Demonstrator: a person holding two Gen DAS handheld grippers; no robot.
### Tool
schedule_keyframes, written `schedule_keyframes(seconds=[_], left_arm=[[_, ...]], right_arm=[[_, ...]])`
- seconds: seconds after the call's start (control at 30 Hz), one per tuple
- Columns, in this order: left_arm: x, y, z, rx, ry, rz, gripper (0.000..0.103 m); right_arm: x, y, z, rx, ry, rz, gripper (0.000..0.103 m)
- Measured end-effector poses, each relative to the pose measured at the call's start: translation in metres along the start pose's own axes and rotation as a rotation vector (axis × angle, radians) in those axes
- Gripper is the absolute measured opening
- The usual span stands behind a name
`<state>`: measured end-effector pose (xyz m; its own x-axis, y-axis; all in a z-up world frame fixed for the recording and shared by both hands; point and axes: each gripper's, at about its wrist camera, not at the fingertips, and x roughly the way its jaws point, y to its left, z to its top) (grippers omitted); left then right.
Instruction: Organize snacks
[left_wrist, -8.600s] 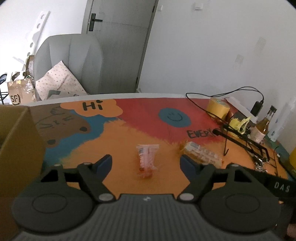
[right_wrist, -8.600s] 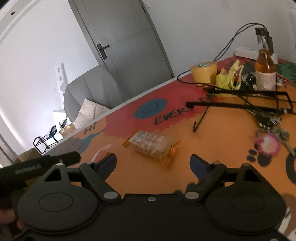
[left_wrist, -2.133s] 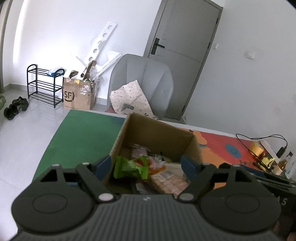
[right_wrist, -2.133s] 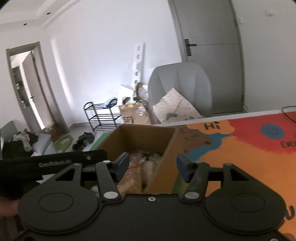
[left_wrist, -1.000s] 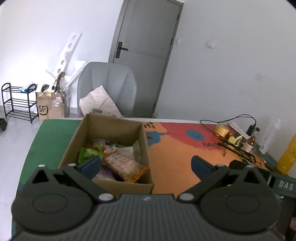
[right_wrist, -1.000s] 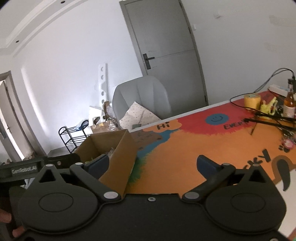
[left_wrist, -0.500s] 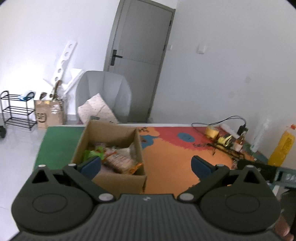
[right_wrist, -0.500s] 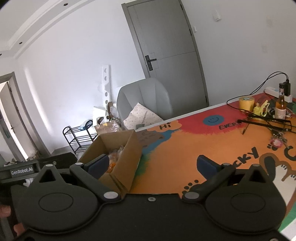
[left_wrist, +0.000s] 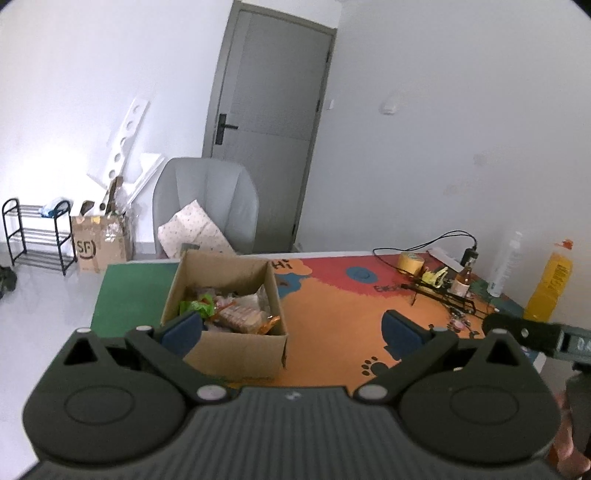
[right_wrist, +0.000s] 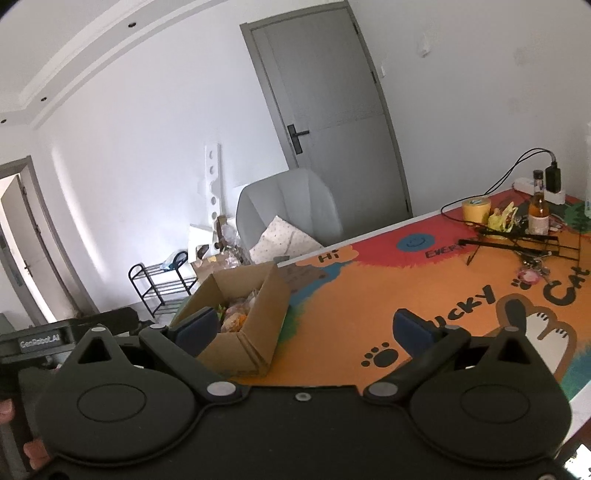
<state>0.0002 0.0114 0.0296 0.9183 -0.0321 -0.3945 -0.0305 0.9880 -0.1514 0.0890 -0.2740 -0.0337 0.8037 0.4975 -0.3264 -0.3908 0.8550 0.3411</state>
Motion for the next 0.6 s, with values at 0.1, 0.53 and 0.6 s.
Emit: schedule_keyframes(seconds=[0.1, 0.53, 0.6], left_arm=[[-0.011, -0.006, 0.002, 0.028, -0.016, 0.005, 0.103], [-0.019, -0.005, 0.001, 0.039, 0.004, -0.007, 0.103], [-0.019, -0.003, 0.0, 0.038, 0.01, -0.007, 0.103]], right_arm=[[-0.006, 0.004, 0.003, -0.015, -0.011, 0.011, 0.103], [-0.011, 0.006, 0.005, -0.023, 0.029, -0.019, 0.103], [-0.01, 0.006, 0.004, -0.025, 0.036, -0.022, 0.103]])
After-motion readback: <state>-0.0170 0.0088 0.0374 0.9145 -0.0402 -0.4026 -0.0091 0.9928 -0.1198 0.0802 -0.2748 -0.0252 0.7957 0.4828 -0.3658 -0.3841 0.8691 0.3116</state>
